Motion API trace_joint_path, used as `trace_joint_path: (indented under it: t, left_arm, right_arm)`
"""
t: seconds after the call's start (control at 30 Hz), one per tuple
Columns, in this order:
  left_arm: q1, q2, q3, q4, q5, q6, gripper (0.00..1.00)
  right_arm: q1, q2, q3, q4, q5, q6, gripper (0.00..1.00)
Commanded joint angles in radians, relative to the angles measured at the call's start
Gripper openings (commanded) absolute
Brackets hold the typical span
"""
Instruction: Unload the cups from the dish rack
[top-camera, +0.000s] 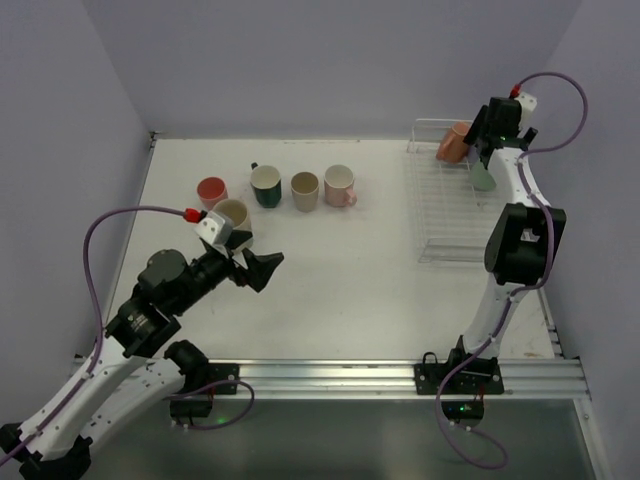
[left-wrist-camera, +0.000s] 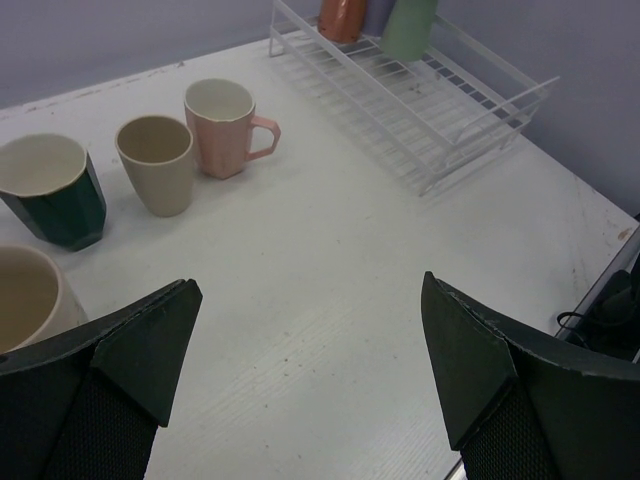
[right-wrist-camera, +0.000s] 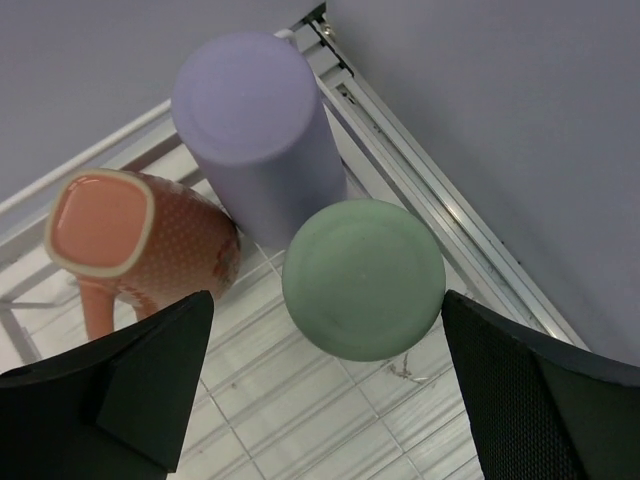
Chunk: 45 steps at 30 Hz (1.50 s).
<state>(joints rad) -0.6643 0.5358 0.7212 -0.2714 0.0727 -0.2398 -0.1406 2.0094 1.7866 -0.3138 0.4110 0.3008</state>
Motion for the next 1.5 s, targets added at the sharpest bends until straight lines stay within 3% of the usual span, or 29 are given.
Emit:
trace_joint_path:
  t: [0.0, 0.43, 0.53, 0.57, 0.63, 0.9, 1.2, 1.47]
  left_arm:
    - [-0.008, 0.012, -0.005, 0.018, -0.031, 0.031, 1.00]
    - [-0.001, 0.047, -0.005, 0.021, -0.047, 0.034, 1.00]
    - [0.009, 0.053, -0.005, 0.023, -0.044, 0.036, 1.00]
    - [0.015, 0.055, -0.005, 0.024, -0.040, 0.034, 1.00]
    - [0.025, 0.058, -0.005, 0.026, -0.037, 0.034, 1.00]
    - [0.046, 0.052, -0.008, 0.034, -0.017, 0.028, 1.00]
    - [0.058, 0.093, 0.000, 0.052, 0.044, 0.002, 1.00]
    - [0.069, 0.208, 0.060, 0.159, 0.229, -0.174, 1.00]
  right_arm:
    - [-0.008, 0.031, 0.068, -0.008, 0.063, -0.025, 0.99]
    - [-0.034, 0.123, 0.140, -0.008, 0.065, -0.042, 0.89]
    - [-0.036, 0.126, 0.145, -0.005, 0.040, -0.038, 0.77]
    - [-0.037, 0.120, 0.131, -0.001, 0.029, -0.031, 0.68]
    - [-0.037, 0.089, 0.105, 0.028, 0.011, -0.022, 0.58]
    - [-0.036, -0.083, -0.067, 0.104, -0.057, 0.067, 0.37]
    - [-0.033, -0.402, -0.418, 0.243, -0.285, 0.299, 0.36]
    - [-0.007, -0.716, -0.779, 0.458, -0.469, 0.506, 0.35]
